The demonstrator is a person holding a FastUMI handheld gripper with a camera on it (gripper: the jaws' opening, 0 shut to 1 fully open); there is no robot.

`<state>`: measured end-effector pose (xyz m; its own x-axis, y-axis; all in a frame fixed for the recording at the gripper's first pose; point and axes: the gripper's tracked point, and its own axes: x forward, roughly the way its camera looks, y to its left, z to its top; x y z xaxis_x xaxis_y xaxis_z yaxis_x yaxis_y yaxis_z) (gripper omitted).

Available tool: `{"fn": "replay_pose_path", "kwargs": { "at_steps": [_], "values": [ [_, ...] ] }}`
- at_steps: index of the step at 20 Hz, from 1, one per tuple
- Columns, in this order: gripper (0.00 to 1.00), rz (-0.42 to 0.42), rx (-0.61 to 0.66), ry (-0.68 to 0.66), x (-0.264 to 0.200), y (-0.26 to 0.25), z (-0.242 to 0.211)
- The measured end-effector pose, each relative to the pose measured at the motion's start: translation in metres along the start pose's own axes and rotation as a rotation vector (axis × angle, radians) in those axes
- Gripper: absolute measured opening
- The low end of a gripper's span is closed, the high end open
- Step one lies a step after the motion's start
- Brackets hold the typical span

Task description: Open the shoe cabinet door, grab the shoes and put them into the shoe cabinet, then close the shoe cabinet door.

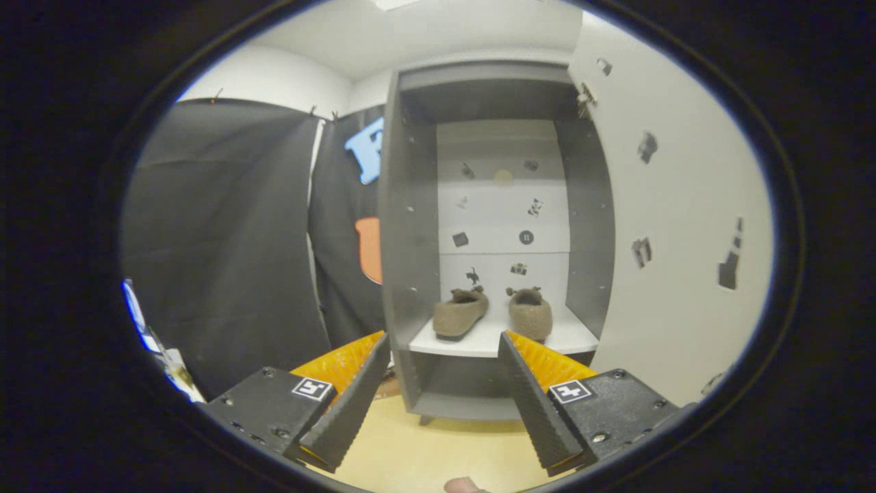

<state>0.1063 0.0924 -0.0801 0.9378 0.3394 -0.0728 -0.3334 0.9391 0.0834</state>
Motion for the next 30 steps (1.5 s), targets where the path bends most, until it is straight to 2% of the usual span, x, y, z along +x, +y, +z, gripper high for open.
{"fn": "replay_pose_path", "kwargs": {
  "at_steps": [4, 9, 11, 14, 20, 26, 30],
  "values": [
    [1.0, -0.077, -0.093, -0.116, -0.089, -0.01, 0.021],
    [1.0, -0.035, -0.098, -0.114, -0.164, -0.026, 0.017],
    [1.0, -0.056, -0.134, -0.136, -0.187, -0.051, 0.025],
    [1.0, -0.133, -0.139, -0.166, -0.224, -0.1, 0.032],
    [1.0, -0.279, -0.09, -0.167, -0.282, -0.214, 0.035],
    [1.0, -0.419, -0.133, -0.184, -0.327, -0.309, 0.044],
    [1.0, -0.408, -0.087, -0.169, -0.31, -0.333, 0.036]
  ]
}}
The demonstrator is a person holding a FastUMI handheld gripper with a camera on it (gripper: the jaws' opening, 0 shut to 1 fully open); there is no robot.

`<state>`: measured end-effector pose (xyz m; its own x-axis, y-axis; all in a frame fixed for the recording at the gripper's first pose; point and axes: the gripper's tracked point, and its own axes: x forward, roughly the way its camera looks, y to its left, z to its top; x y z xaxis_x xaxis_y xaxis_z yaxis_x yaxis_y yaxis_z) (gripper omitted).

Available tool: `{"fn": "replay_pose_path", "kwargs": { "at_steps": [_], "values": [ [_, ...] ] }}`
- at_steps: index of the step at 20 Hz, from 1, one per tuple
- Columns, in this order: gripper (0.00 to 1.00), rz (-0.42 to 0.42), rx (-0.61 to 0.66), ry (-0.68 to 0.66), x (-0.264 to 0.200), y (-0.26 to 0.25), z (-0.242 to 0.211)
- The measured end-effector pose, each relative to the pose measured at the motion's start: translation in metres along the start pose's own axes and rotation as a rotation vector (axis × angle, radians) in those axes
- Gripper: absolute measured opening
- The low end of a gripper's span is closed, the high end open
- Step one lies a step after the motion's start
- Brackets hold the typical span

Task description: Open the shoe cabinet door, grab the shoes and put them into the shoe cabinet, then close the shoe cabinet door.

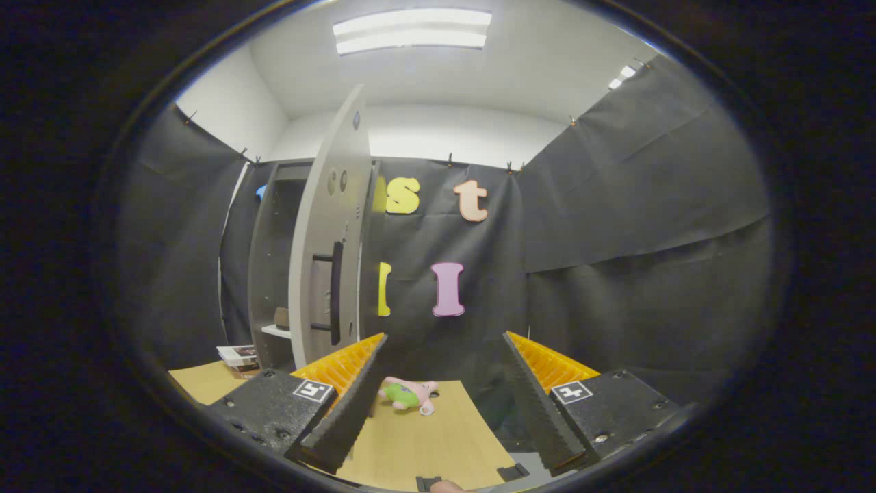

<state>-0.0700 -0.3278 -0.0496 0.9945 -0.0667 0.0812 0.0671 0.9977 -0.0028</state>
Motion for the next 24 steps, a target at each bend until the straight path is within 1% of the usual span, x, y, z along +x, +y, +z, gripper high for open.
{"fn": "replay_pose_path", "kwargs": {
  "at_steps": [2, 6, 11, 13, 16, 17, 18, 22, 24],
  "values": [
    [1.0, 0.016, -0.013, 0.026, 0.01, 0.0, -0.009],
    [1.0, 0.057, 0.009, 0.101, 0.055, 0.014, -0.034],
    [1.0, 0.103, 0.012, 0.188, 0.082, 0.052, -0.07],
    [1.0, 0.153, 0.017, 0.205, 0.085, 0.078, -0.078],
    [1.0, 0.266, 0.016, 0.226, 0.079, 0.13, -0.088],
    [0.97, 0.238, -0.006, 0.219, 0.077, 0.127, -0.088],
    [0.93, 0.226, -0.001, 0.205, 0.076, 0.126, -0.083],
    [0.93, 0.214, 0.063, 0.216, 0.072, 0.149, -0.091],
    [0.93, 0.218, 0.065, 0.213, 0.072, 0.16, -0.09]
  ]
}}
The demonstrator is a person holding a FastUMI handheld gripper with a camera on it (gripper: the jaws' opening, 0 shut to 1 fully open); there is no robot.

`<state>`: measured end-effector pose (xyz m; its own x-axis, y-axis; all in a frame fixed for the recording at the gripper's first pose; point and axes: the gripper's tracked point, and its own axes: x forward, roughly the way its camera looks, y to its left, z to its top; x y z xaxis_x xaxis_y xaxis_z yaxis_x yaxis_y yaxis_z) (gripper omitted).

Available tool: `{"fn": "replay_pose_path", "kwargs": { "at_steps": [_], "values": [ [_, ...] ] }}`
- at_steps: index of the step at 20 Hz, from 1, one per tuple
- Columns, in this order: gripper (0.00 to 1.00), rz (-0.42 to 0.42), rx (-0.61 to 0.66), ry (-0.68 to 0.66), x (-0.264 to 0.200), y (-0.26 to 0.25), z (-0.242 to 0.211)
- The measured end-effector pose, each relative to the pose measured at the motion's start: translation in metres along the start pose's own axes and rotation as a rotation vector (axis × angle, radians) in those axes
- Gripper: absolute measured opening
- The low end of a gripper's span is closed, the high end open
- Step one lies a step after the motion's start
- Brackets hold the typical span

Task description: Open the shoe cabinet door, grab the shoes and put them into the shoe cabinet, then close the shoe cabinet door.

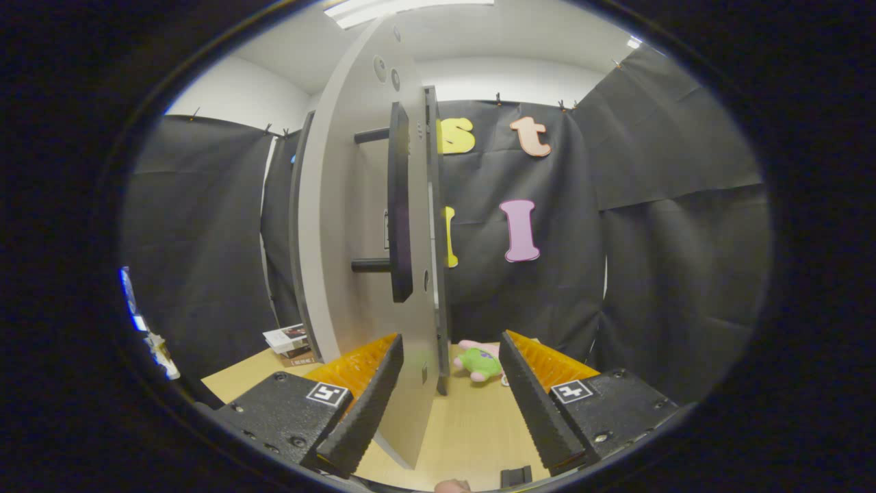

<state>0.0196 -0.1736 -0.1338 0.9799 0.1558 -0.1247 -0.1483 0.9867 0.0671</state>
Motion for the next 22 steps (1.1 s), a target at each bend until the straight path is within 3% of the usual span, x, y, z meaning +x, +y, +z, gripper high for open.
{"fn": "replay_pose_path", "kwargs": {
  "at_steps": [5, 16, 22],
  "values": [
    [0.93, -0.008, -0.083, -0.001, 0.0, 0.027, -0.004],
    [0.93, 0.055, -0.061, 0.013, 0.016, 0.087, -0.006],
    [0.94, 0.146, -0.103, -0.011, 0.055, 0.156, -0.013]
  ]
}}
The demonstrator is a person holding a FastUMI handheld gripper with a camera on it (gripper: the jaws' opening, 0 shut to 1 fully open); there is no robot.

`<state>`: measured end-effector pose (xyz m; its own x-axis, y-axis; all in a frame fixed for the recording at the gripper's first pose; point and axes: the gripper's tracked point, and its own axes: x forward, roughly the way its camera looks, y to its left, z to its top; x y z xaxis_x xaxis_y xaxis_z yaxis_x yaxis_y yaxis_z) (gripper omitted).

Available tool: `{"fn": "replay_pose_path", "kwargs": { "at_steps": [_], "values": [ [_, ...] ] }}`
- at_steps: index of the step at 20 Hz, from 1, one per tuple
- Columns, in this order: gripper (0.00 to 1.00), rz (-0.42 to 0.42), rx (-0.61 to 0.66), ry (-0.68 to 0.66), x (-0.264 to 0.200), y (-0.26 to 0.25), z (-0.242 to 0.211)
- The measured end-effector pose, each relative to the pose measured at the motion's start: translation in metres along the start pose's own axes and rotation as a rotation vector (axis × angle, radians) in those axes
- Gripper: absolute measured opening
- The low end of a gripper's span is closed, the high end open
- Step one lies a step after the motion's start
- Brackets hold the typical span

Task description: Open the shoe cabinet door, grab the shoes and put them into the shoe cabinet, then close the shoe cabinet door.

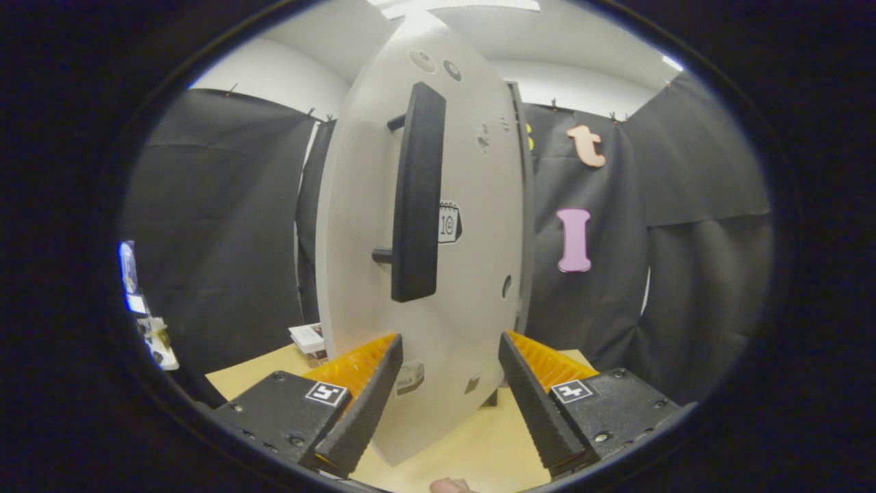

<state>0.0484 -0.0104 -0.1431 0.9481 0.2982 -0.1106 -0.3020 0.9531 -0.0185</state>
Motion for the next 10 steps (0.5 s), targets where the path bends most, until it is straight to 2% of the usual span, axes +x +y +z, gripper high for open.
{"fn": "replay_pose_path", "kwargs": {
  "at_steps": [3, 10],
  "values": [
    [0.97, 0.069, 0.006, 0.049, 0.023, 0.033, -0.019],
    [0.97, 0.015, -0.005, 0.059, 0.015, 0.05, -0.018]
  ]
}}
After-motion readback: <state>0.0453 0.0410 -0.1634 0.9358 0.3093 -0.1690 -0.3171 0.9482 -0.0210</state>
